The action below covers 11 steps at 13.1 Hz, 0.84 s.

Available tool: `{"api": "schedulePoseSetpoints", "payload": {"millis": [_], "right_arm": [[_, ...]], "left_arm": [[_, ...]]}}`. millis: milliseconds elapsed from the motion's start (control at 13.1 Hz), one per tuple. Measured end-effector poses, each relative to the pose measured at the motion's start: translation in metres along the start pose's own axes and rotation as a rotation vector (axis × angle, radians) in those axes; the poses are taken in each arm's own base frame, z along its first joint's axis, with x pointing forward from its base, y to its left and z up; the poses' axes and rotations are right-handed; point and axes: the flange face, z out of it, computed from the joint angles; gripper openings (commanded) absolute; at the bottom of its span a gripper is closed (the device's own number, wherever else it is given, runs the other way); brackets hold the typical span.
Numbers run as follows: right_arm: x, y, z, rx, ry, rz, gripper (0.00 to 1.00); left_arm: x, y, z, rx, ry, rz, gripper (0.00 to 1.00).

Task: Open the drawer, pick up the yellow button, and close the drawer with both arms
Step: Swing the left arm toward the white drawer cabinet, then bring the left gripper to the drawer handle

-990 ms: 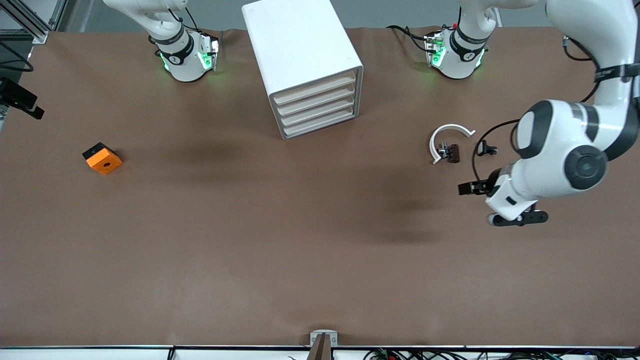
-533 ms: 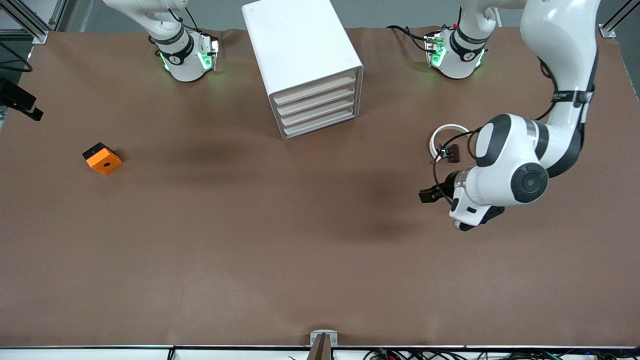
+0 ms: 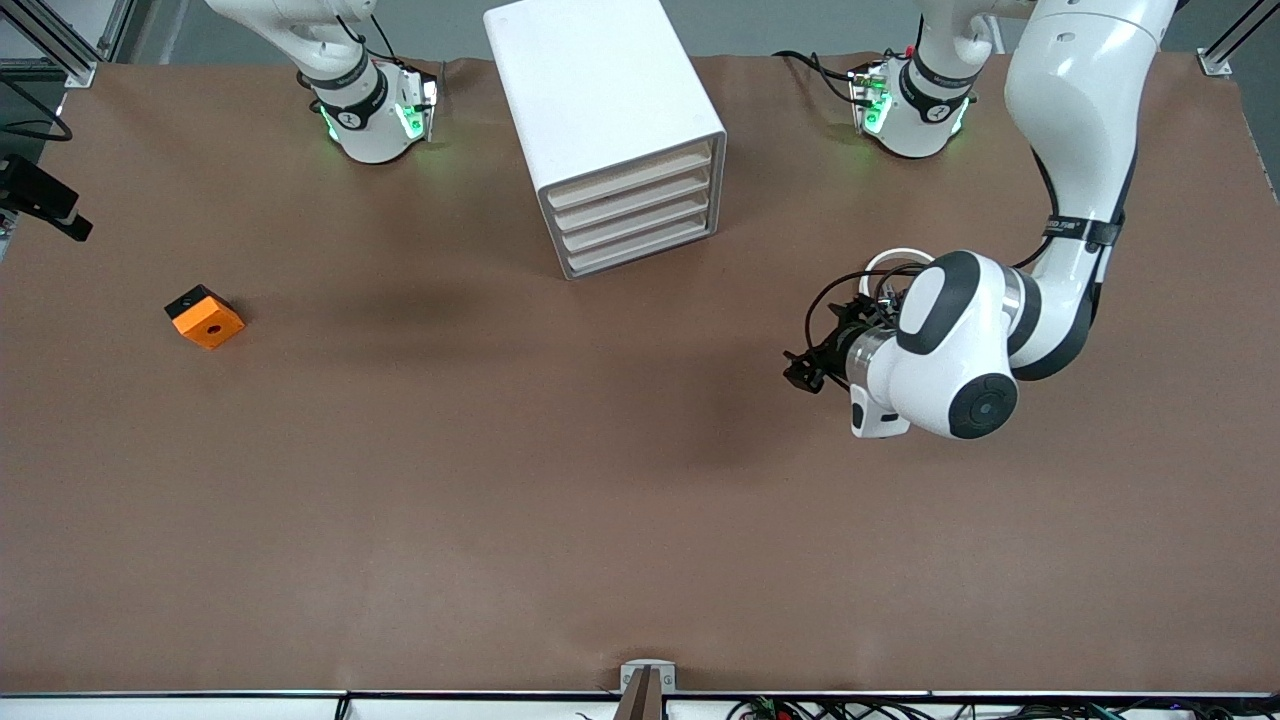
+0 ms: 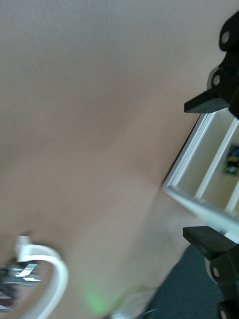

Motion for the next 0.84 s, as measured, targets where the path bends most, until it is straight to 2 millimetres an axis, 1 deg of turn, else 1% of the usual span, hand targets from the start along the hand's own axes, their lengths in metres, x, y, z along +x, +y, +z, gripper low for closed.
{"api": "schedulePoseSetpoints", "payload": {"millis": [228, 381, 609, 685, 837], "right_arm": [[-0.002, 0.000, 0.000, 0.001, 0.000, 0.000, 1.00], [-0.002, 0.000, 0.001, 0.001, -0.001, 0.000, 1.00], [-0.002, 0.000, 0.001, 0.001, 0.000, 0.000, 1.00], [-0.002, 0.000, 0.001, 0.001, 0.000, 0.000, 1.00], [-0.002, 0.000, 0.000, 0.001, 0.001, -0.001, 1.00]], "left_arm": [[-0.003, 0.013, 0.014, 0.016, -0.115, -0.239, 1.00], [-0.009, 0.019, 0.033, 0.075, -0.186, -0.377, 1.00], [-0.034, 0.027, 0.063, 0.197, -0.260, -0.551, 1.00], [-0.044, 0.027, 0.071, 0.239, -0.272, -0.593, 1.00], [-0.055, 0.030, 0.085, 0.303, -0.287, -0.678, 1.00]]}}
